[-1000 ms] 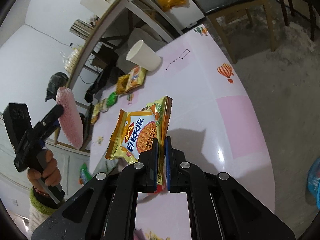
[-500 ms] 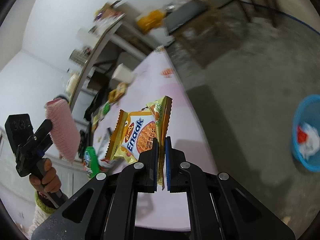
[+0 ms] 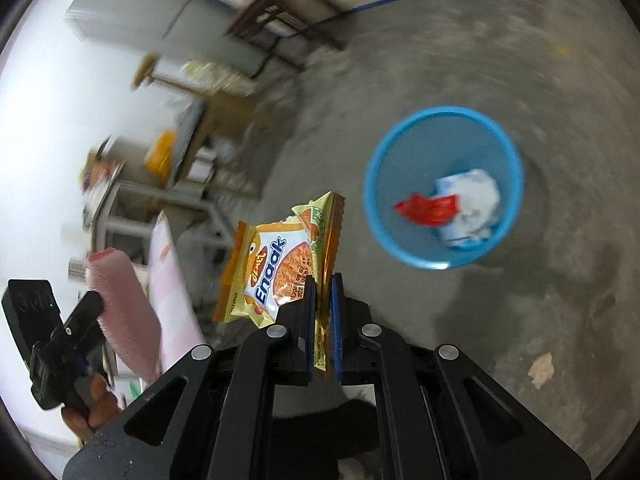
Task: Collect trash
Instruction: 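Carry the sponge and Enaak bag to the wastebasket and open both tools, then move both tools back to the table toward the chip bags, then grasp the pink cracker bag with the right tool while the left tool grasps the green chip bag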
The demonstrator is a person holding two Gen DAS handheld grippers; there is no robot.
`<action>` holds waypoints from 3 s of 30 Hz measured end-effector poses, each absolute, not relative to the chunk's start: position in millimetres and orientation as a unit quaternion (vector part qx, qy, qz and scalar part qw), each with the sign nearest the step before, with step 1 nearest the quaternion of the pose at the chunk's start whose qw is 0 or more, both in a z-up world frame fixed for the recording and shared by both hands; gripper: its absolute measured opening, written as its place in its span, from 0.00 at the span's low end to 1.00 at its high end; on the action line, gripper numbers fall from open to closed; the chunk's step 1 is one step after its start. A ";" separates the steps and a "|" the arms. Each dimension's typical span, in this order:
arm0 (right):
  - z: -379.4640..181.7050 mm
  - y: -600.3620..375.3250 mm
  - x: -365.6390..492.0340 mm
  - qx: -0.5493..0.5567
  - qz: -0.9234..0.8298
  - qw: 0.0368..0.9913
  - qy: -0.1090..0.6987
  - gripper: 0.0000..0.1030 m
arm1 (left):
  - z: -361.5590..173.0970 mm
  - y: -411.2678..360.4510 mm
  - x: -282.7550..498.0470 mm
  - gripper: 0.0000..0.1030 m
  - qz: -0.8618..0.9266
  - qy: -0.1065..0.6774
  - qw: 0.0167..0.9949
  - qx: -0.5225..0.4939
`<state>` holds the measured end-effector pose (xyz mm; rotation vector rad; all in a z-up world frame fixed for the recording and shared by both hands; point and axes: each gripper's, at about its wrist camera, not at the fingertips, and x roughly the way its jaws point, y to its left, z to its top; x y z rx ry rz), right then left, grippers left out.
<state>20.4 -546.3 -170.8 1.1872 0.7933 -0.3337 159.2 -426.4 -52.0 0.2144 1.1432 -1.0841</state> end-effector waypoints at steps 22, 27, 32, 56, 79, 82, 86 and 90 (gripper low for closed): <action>-240.4 -592.4 -27.6 0.527 -0.317 0.712 0.339 0.68 | -76.5 -458.8 149.8 0.93 -0.407 0.498 0.762 0.072; -193.7 -550.6 -33.2 0.422 -0.325 0.769 0.353 0.84 | -28.5 -385.3 134.1 0.93 -0.429 0.475 0.767 0.038; -136.4 -500.3 -31.5 0.333 -0.331 0.820 0.327 0.92 | 22.1 -278.6 117.0 0.93 -0.411 0.419 0.809 -0.010; -39.2 -194.7 54.0 0.152 0.118 0.920 0.342 0.92 | -23.0 139.9 39.0 0.95 -0.141 0.357 0.907 -0.171; -99.5 -129.8 83.5 0.295 0.214 0.747 0.556 0.56 | -83.1 117.1 49.0 0.91 -0.325 0.410 0.827 -0.205; -107.2 -135.1 84.1 0.307 0.211 0.740 0.561 0.54 | -88.9 103.0 44.3 0.91 -0.355 0.424 0.808 -0.204; -113.9 -141.6 82.3 0.317 0.210 0.735 0.562 0.51 | -77.2 106.0 39.5 0.91 -0.338 0.387 0.838 -0.186; -118.3 -139.3 87.3 0.323 0.216 0.733 0.558 0.51 | -68.2 123.6 52.1 0.91 -0.248 0.360 0.886 -0.153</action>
